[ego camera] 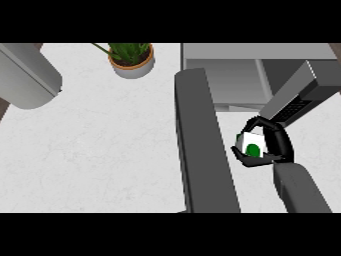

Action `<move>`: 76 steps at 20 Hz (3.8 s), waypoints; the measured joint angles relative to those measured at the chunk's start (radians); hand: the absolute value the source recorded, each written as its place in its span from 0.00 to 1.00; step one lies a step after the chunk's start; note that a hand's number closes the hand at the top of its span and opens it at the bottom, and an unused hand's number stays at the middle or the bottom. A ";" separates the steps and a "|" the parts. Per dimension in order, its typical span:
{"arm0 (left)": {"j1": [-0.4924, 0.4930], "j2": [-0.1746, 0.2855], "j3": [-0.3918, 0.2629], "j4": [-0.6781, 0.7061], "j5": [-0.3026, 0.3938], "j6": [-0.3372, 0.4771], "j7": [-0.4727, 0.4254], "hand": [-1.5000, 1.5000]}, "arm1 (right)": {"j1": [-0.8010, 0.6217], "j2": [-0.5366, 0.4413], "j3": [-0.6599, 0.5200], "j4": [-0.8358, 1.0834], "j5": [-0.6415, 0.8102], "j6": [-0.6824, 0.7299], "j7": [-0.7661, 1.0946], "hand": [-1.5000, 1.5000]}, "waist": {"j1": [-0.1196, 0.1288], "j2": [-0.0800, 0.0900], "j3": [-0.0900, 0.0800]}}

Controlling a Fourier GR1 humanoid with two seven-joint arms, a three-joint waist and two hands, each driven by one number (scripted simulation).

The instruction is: Pick up the milk, place it into the microwave and close the microwave

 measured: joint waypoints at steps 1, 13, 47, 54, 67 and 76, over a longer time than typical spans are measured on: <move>-0.001 -0.002 0.004 -0.002 0.002 -0.001 0.004 0.00 | 0.001 0.014 0.009 -0.040 0.000 -0.015 0.033 1.00 | -0.001 0.000 0.000; -0.017 -0.004 0.045 0.028 0.027 -0.031 0.003 0.00 | -0.189 0.059 0.040 -0.095 0.070 -0.217 0.272 1.00 | 0.015 0.005 0.000; -0.161 0.031 0.014 0.133 -0.015 -0.079 0.011 0.00 | -0.648 -0.132 -0.024 0.547 0.303 -0.845 0.279 0.00 | 0.132 0.070 0.004; -0.193 0.044 0.015 0.156 -0.055 -0.074 0.003 0.00 | -0.643 -0.170 0.003 0.609 0.350 -0.967 0.382 0.00 | 0.141 0.079 0.005; -0.241 0.061 -0.046 0.205 -0.102 -0.112 0.005 0.00 | -0.679 -0.122 -0.017 0.586 0.326 -0.804 0.271 0.00 | 0.134 0.071 0.007; -0.249 0.049 -0.131 0.213 -0.134 -0.169 -0.006 0.00 | -0.651 -0.098 -0.113 0.567 0.221 -0.594 0.157 0.00 | 0.104 0.055 0.006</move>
